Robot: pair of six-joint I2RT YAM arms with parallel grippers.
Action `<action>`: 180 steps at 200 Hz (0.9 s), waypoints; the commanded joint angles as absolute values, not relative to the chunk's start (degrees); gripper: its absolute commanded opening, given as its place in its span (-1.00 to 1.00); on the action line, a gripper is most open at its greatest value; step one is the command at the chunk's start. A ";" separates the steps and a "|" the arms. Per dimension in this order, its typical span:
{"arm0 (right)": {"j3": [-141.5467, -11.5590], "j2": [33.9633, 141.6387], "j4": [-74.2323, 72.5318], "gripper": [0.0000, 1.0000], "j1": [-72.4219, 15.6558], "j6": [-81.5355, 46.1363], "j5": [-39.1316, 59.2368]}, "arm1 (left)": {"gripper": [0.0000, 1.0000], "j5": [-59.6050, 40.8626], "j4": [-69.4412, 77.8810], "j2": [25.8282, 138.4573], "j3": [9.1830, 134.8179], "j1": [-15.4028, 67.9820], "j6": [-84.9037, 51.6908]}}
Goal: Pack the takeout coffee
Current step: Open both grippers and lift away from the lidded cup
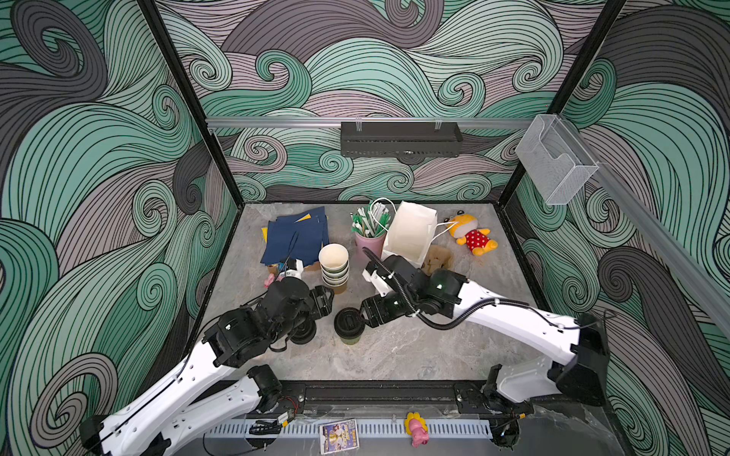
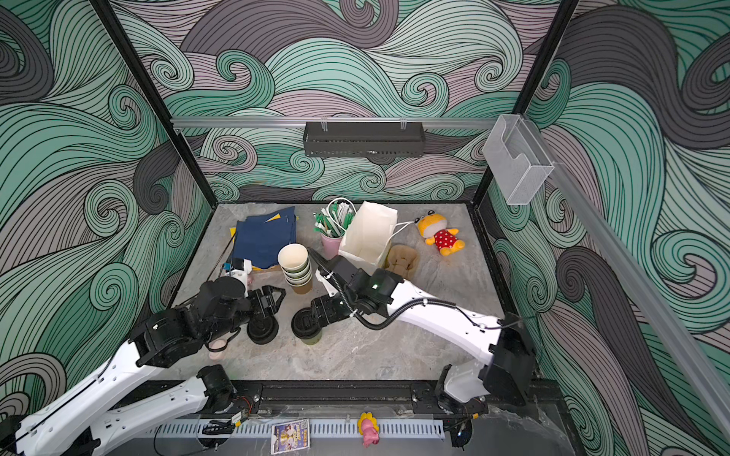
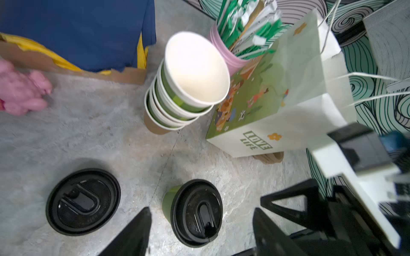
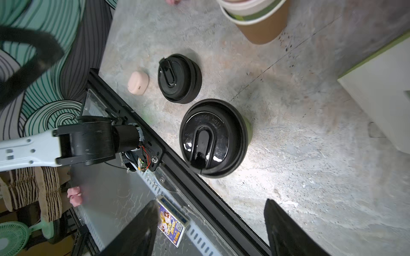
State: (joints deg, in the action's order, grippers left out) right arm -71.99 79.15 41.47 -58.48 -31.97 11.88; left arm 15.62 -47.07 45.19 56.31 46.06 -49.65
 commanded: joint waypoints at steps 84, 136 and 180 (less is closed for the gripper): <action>-59.99 57.92 45.20 0.47 -58.18 -35.35 -0.79 | 0.54 8.94 -54.40 71.91 79.22 27.65 -23.32; -58.45 57.68 43.96 0.45 -58.17 -35.31 -1.50 | 0.24 1.33 -53.30 75.99 79.31 22.61 -21.22; -57.14 57.40 42.72 0.44 -58.17 -35.41 -1.40 | -0.02 0.23 -53.90 81.03 81.27 20.72 -19.57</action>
State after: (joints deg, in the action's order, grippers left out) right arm -57.69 58.19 43.70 -58.48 -34.72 -0.10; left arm 2.13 -51.96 79.20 78.83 21.63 -21.78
